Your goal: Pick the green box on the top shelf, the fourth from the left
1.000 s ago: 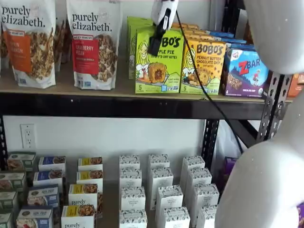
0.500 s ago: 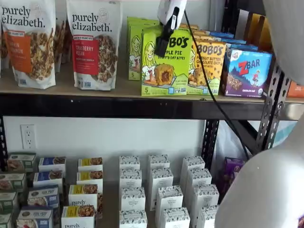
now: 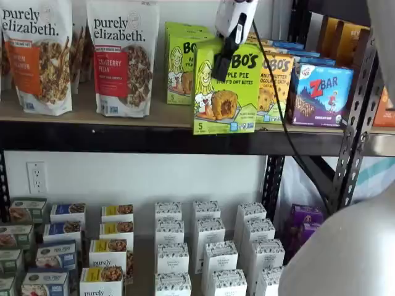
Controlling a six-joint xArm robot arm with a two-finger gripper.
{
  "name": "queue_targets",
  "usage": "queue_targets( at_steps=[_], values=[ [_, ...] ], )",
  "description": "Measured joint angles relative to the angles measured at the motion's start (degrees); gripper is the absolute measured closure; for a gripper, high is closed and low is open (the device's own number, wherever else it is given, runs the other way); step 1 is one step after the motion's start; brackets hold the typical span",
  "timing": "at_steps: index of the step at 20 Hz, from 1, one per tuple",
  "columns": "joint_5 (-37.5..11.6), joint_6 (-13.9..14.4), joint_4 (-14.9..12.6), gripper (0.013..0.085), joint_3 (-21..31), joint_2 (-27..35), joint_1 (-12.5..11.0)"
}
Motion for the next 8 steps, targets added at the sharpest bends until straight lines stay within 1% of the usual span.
queue_targets(
  at_steps=[4,8],
  values=[
    [0.9,-0.1,0.6,0.073,2.1,-3.0,-0.5],
    [0.9,-0.2,0.5,0.073,4.3,-6.0,-0.6]
  ],
)
